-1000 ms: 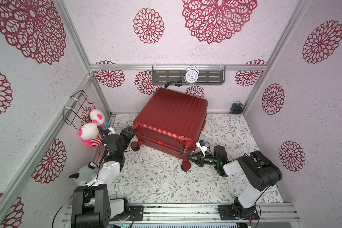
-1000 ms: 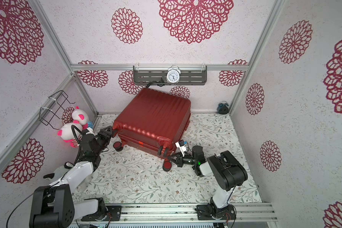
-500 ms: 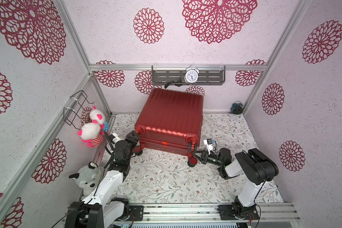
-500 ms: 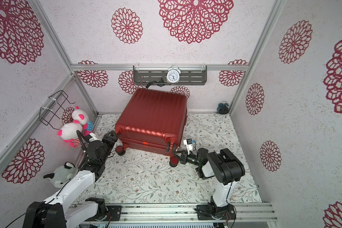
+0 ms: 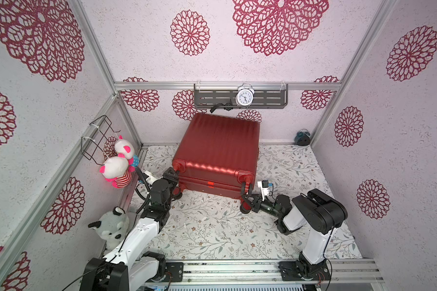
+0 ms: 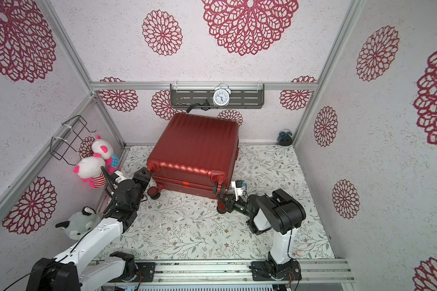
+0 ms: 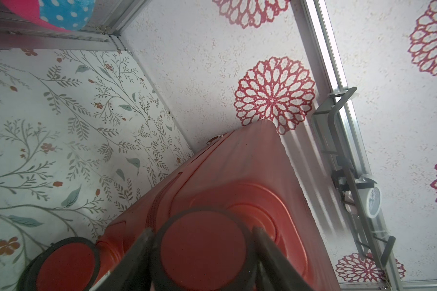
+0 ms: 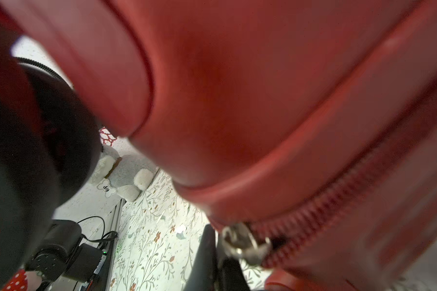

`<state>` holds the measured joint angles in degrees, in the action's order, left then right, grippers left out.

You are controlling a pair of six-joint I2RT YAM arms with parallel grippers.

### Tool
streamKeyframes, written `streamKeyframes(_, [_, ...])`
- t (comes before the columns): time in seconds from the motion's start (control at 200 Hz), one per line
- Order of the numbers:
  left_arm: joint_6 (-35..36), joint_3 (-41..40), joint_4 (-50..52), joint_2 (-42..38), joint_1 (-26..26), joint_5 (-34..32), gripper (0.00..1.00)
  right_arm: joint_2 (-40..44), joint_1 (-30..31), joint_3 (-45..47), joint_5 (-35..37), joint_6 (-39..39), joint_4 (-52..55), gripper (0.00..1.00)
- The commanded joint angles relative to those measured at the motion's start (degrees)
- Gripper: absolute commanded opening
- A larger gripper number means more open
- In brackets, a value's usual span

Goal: Open the suitcase zippers
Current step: Unzip the zipper on the suitcase.

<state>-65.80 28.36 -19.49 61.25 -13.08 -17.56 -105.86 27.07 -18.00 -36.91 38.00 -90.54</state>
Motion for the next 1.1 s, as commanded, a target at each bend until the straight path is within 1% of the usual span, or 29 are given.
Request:
streamKeyframes(0.0, [2.2, 0.2, 6.3, 1.3, -9.0, 20.4, 0.31, -0.7, 8.1, -0.7, -13.7, -4.1, -6.0, 0.00])
streamKeyframes(0.125, [2.1, 0.6, 6.1, 1.7, -10.2, 19.6, 0.31, -2.0, 10.0, -0.7, -13.1, -6.0, -6.0, 0.00])
streamKeyframes(0.235, [2.0, 0.9, 6.2, 1.9, -10.9, 19.2, 0.31, -3.0, 11.2, -0.3, -9.7, -8.2, -5.9, 0.00])
streamKeyframes(0.375, [2.1, 1.3, 7.4, 1.6, -11.5, 18.3, 0.31, -1.9, 11.5, 2.6, 1.9, -14.8, -2.7, 0.00])
streamKeyframes(0.455, [2.2, 1.5, 8.2, 1.3, -11.5, 18.1, 0.31, -1.5, 12.2, 4.9, 7.2, -17.7, -4.7, 0.00])
streamKeyframes(0.59, [2.2, 1.5, 8.2, 1.4, -11.5, 17.7, 0.31, 0.5, 14.0, 7.1, 13.3, -21.9, -4.9, 0.00])
streamKeyframes(0.715, [2.1, 1.6, 8.1, 1.8, -11.5, 17.8, 0.31, 2.9, 16.3, 7.1, 16.4, -26.2, -1.4, 0.00])
streamKeyframes(0.795, [2.0, 1.5, 8.1, 1.8, -11.5, 17.9, 0.31, 3.6, 17.7, 7.9, 17.7, -28.3, -2.5, 0.00])
streamKeyframes(0.956, [2.6, 1.6, 9.1, 1.4, -11.5, 17.4, 0.31, 3.2, 18.0, 9.4, 17.1, -28.3, -5.9, 0.00])
streamKeyframes(1.096, [3.4, 1.3, 9.7, 0.9, -11.5, 16.0, 0.31, 3.8, 18.1, 8.7, 15.9, -28.0, -3.7, 0.00])
